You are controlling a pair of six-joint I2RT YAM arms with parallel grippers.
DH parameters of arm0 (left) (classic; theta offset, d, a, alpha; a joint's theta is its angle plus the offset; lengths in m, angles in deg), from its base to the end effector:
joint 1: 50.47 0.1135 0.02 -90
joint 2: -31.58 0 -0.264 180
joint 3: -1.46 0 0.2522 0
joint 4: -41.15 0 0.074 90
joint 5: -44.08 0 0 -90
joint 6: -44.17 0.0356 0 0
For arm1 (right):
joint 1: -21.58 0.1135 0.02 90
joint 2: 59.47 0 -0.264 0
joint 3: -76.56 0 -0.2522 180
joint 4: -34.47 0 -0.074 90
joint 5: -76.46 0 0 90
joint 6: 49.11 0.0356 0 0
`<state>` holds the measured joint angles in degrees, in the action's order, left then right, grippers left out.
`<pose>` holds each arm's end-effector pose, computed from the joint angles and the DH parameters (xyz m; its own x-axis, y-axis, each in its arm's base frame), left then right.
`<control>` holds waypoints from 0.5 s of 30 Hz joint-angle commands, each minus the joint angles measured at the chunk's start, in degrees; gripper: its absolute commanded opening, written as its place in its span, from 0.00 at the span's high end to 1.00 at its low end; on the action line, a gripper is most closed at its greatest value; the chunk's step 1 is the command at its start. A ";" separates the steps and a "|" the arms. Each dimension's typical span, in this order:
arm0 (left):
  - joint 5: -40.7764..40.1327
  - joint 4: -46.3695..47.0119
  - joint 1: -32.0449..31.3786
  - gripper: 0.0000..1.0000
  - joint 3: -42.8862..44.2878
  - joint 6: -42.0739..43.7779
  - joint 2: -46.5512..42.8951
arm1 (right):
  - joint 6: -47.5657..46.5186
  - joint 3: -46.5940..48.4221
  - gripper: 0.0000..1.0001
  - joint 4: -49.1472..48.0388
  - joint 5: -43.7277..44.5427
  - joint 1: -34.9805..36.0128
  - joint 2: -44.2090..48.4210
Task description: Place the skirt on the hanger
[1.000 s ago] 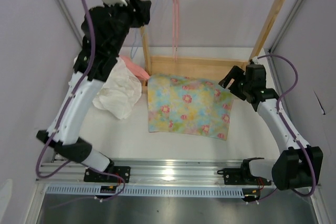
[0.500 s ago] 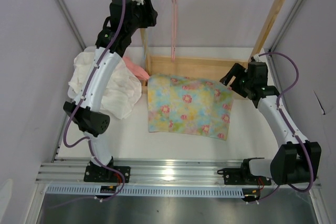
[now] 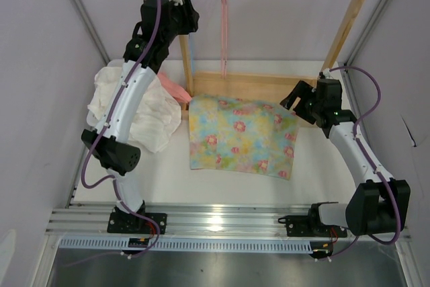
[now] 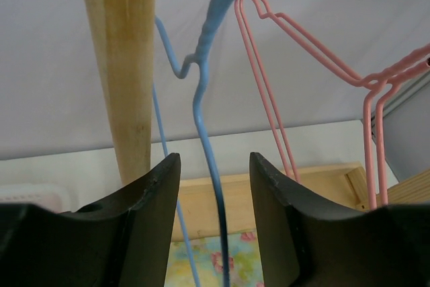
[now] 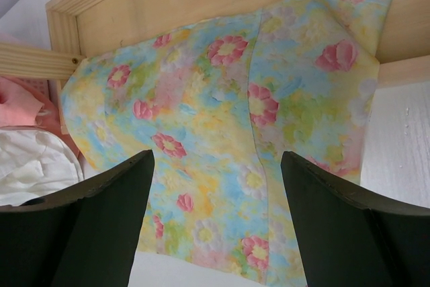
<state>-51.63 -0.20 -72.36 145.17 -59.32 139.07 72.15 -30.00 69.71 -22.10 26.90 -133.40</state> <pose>0.3834 -0.1502 0.5045 -0.1458 -0.1916 -0.9706 0.2520 0.9415 -0.2237 0.2860 0.0320 0.3013 -0.6070 0.4588 -0.6488 0.1205 0.8602 0.4956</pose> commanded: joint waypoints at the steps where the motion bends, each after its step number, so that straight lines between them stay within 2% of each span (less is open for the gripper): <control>1: -2.88 2.11 -0.26 0.51 2.06 -0.13 -1.57 | -1.12 -0.09 0.17 -1.87 -1.29 -0.31 -0.25; 6: -4.91 1.32 -0.87 0.57 2.85 0.84 -1.66 | -0.94 -0.09 0.17 -1.96 -1.90 -0.31 -0.25; 9: -6.41 0.96 -1.66 0.70 3.29 2.16 -1.31 | -1.29 0.00 0.17 -1.79 -1.90 -0.40 -0.16; 10: -6.59 1.22 -1.84 0.80 3.29 3.03 -1.40 | -1.38 0.00 0.17 -1.61 -1.90 -0.31 -0.07; 13: -6.94 2.10 -2.46 0.99 3.99 5.05 -1.57 | -1.73 0.26 0.17 -1.35 -1.99 -0.31 -0.25; 15: -5.98 1.84 -2.46 1.00 4.69 5.41 -1.57 | -1.82 0.44 0.17 -1.26 -1.82 -0.31 -0.25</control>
<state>-57.27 -0.18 -74.23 146.31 -56.29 139.07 71.69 -30.00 69.58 -23.30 26.79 -133.73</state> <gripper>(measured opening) 0.022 0.832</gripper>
